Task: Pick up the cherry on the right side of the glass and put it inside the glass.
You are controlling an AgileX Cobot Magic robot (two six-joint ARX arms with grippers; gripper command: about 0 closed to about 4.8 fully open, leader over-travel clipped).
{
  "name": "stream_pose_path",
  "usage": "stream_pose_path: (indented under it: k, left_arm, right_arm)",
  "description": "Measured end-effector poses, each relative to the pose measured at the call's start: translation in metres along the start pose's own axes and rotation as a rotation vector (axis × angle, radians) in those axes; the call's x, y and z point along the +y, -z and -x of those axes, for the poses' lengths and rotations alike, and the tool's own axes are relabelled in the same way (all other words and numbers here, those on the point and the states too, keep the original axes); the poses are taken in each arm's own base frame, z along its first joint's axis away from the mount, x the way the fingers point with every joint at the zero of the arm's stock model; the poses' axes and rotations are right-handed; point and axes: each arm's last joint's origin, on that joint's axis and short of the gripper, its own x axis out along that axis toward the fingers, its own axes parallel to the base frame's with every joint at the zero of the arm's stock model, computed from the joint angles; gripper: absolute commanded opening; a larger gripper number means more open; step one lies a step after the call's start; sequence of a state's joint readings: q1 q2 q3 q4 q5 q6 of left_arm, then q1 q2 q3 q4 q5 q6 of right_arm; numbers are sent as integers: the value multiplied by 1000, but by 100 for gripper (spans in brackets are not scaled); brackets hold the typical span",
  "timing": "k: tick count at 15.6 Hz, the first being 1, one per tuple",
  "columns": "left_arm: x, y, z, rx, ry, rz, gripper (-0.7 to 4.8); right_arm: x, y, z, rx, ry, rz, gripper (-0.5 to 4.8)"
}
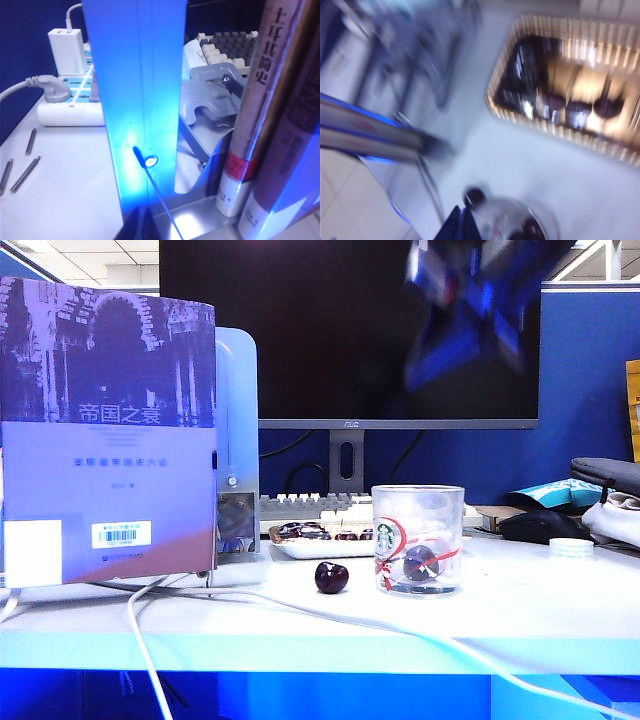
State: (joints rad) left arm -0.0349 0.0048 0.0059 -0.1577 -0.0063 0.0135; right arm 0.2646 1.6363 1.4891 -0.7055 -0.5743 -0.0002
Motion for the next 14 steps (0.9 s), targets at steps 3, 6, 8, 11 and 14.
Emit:
stream_pose_path:
  k: [3, 6, 8, 11, 14]
  left_arm:
    - [0, 0, 0, 0, 0, 0, -5]
    - [0, 0, 0, 0, 0, 0, -5]
    - [0, 0, 0, 0, 0, 0, -5]
    - [0, 0, 0, 0, 0, 0, -5]
    - [0, 0, 0, 0, 0, 0, -5]
  right_arm:
    - [34, -17, 54, -160, 43, 98, -1]
    - [85, -3, 141, -394, 192, 204, -1]
    - [112, 15, 186, -527, 275, 245, -1]
    - [150, 60, 251, -730, 369, 294, -1]
    - [185, 131, 308, -893, 394, 343, -1]
